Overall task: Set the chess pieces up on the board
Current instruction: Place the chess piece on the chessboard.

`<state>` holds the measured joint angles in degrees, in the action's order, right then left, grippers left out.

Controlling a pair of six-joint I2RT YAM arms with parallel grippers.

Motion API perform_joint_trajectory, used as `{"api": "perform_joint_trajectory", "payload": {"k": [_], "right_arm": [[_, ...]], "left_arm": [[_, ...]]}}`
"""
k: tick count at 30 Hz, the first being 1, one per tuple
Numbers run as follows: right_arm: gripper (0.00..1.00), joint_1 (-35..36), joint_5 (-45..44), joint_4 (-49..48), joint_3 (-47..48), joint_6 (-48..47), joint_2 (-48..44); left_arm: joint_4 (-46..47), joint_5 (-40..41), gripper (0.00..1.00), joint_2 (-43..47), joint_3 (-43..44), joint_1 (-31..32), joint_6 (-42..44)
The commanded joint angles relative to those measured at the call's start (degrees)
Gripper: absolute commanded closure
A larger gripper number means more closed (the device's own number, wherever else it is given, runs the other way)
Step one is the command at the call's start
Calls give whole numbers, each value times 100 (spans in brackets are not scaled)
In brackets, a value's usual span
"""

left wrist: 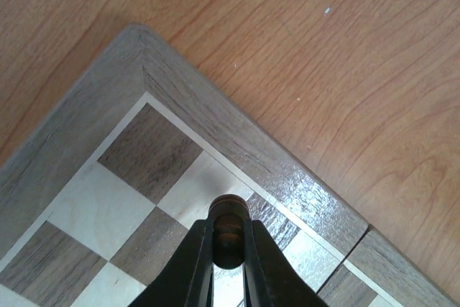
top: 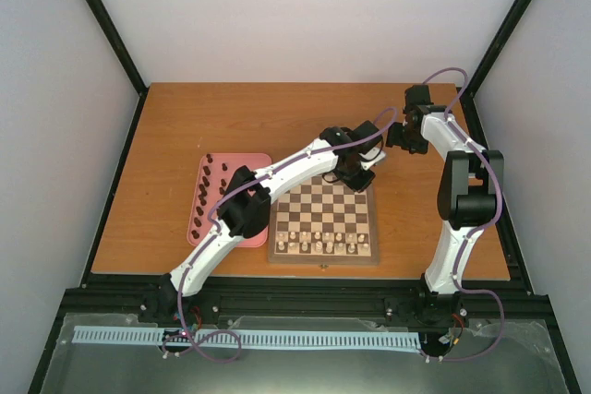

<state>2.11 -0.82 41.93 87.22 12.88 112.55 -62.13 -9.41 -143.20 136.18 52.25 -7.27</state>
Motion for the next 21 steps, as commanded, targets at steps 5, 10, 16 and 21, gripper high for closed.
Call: {"api": "perform_joint_trajectory", "payload": {"k": [5,10,16,21], "right_arm": [[29,-77,17,-80,-29,-18,-39],[29,-78,77,-97,-29,-3,-7],[29,-87,117,-106,-46,12,9],[29,-86,133,-115,-60,10,12]], "left_arm": [[103,56,99,-190,269,-5,-42],[113,133,98,-214,269,-13,-74],[113,227,98,-217,271,-18,-73],[118,229,95,-258,295,-26,-91]]}}
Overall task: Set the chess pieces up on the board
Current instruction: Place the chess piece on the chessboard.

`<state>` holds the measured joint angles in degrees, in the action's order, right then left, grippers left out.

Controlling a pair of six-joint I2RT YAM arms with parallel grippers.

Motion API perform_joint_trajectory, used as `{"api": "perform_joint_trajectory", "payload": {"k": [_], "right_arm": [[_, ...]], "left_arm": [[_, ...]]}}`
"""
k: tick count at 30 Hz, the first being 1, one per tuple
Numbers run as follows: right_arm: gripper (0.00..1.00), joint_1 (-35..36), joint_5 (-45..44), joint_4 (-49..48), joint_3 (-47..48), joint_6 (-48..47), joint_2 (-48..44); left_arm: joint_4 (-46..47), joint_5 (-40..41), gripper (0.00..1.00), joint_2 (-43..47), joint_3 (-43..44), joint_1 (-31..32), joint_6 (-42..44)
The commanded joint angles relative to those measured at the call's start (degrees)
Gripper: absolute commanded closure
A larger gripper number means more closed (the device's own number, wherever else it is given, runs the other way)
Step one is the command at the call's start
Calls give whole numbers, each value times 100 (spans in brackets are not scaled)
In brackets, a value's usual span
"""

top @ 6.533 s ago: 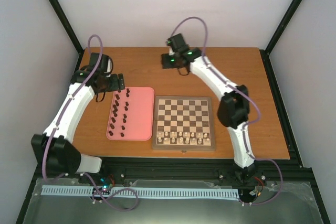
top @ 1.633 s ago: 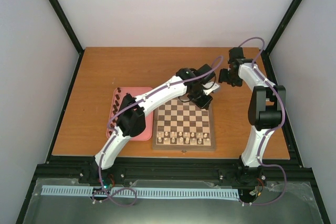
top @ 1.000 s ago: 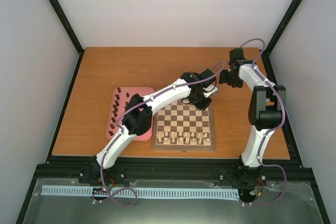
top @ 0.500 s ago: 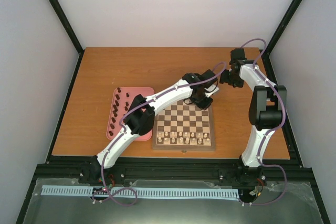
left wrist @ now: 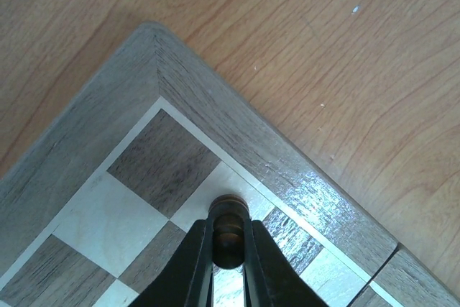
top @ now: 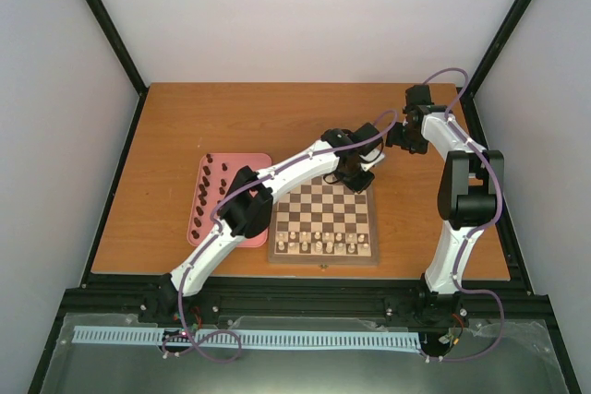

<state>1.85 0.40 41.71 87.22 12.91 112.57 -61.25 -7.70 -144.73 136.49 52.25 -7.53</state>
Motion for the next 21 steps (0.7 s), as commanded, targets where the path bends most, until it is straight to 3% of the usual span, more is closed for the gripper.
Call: {"api": "perform_joint_trajectory", "payload": {"k": [1,11,21], "right_arm": [[29,-59,19,-93,-57,8,16],[29,-57,29,-81,-65,1,-9],[29,-62,108,-89,-67,1,-19]], "left_arm": [[26,61,94,-108,264,-22,-64],[-9,89,87,-34,215,-22,-12],[-20,111,69,43,166,-23,24]]}}
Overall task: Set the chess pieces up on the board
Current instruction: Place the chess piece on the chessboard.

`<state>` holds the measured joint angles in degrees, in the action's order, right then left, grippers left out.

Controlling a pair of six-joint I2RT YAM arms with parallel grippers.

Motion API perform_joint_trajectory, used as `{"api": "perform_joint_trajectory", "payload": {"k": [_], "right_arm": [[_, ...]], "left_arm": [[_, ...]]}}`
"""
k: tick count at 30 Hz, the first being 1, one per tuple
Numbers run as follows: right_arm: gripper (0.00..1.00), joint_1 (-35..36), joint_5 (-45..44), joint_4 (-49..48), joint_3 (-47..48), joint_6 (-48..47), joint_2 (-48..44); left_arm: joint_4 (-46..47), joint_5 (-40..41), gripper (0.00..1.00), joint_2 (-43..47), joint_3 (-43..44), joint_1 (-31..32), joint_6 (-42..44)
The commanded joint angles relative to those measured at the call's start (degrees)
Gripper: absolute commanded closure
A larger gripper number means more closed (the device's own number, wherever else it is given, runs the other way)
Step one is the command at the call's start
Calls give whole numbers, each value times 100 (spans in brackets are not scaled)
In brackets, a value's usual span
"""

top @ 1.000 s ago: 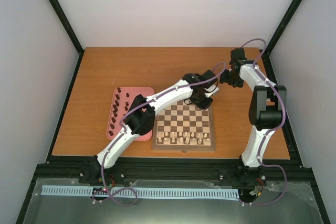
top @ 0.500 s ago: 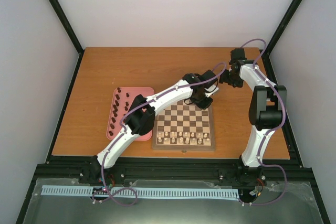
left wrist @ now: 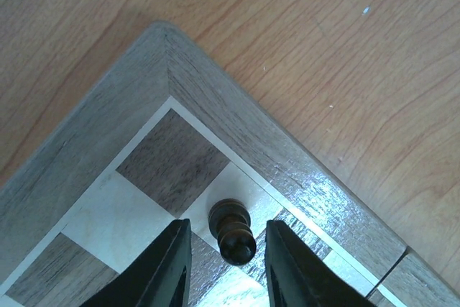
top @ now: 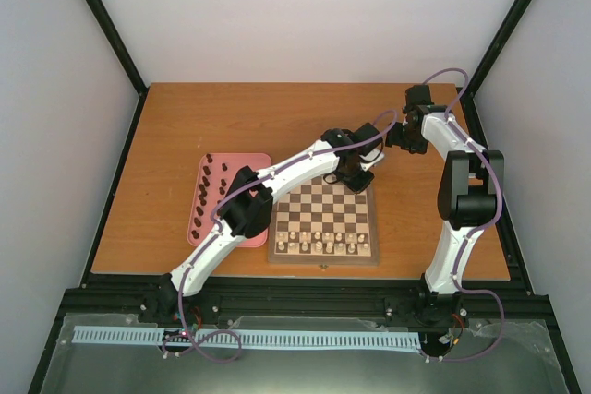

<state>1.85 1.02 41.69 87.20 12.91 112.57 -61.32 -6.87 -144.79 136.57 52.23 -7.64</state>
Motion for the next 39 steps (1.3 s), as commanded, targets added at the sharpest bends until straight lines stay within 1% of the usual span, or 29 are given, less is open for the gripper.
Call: {"api": "perform_joint_trajectory", "payload": {"k": [1,5,6,9,12,13,15,16,20,22,26,29,33,39], "right_arm": [[29,-61,54,-88,-71,1,-24],[29,-62,70,-91,-86,2,-45],[29,-55,74,-91,-80,1,-43],[29,-59,83,-91,-78,-9,-64],[29,-61,70,-91,-73,-14,-100],[29,-57,74,-91,-80,-12,-110],[29,-54,90,-106,-106,-2,-127],[29,-61,96,-108,-101,0,-124],[29,-59,135,-106,-81,8,-80],[29,-61,129,-116,-78,14,-85],[29,-62,173,-126,-69,43,-86],[29,-53,195,-118,-60,39,-98],[29,-53,181,-115,-90,27,-125],[29,-53,272,-144,-133,56,-100]], "left_arm": [[-12,22,67,51,159,-22,34],[-18,3,65,86,155,-18,34],[-32,13,63,109,151,-21,41],[-60,171,48,261,74,-22,79],[-77,451,41,538,-80,-45,140],[-36,529,36,699,-172,-65,159],[72,674,21,1059,-400,-133,204],[103,721,17,1244,-493,-171,232],[120,745,18,1975,-842,-436,247],[152,781,16,2451,-1220,-664,170],[161,1213,12,3106,-2096,-1273,1],[166,1410,12,3482,-2785,-1918,-220],[309,1490,12,3807,-3557,-2748,-542],[475,1549,15,3774,-3872,-3753,-912]]}}
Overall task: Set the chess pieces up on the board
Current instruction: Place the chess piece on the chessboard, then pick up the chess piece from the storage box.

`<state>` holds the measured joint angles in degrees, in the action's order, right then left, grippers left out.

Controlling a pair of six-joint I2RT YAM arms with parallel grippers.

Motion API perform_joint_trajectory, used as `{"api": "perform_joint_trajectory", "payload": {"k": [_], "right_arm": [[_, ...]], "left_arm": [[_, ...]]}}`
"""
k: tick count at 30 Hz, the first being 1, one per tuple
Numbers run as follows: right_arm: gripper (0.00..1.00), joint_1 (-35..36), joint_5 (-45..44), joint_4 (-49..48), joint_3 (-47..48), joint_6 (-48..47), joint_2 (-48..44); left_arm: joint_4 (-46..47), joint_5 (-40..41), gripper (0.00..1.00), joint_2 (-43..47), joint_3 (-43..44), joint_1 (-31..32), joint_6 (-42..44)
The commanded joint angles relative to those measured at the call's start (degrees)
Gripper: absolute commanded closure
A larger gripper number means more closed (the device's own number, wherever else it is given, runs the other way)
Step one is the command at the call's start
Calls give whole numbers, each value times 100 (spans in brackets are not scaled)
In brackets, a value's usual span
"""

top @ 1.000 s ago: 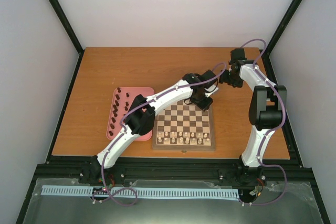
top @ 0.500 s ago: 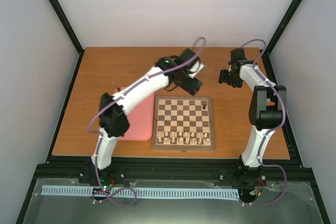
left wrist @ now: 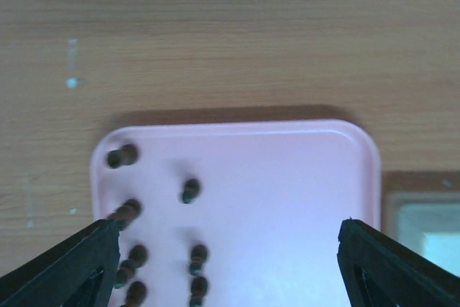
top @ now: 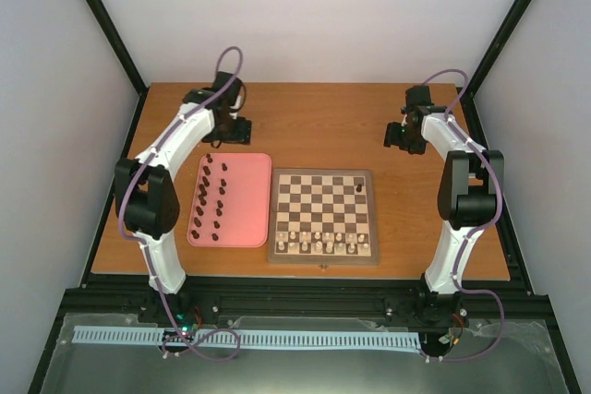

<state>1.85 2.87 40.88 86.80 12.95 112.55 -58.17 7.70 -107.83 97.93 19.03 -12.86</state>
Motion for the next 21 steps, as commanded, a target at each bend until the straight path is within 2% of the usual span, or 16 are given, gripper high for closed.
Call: {"api": "perform_joint_trajectory", "payload": {"k": [1,7,21], "right_arm": [[29,-53,89,-63,-88,50,-98],[29,-50,90,-62,-111,32,-96],[29,-53,17,-24,-137,-11,-34]], "left_arm": [[183,39,15,56,-41,-560,-426],[450,-242,19,-55,-464,-1185,-482],[767,-165,25,-749,-739,-1317,-492]]}}
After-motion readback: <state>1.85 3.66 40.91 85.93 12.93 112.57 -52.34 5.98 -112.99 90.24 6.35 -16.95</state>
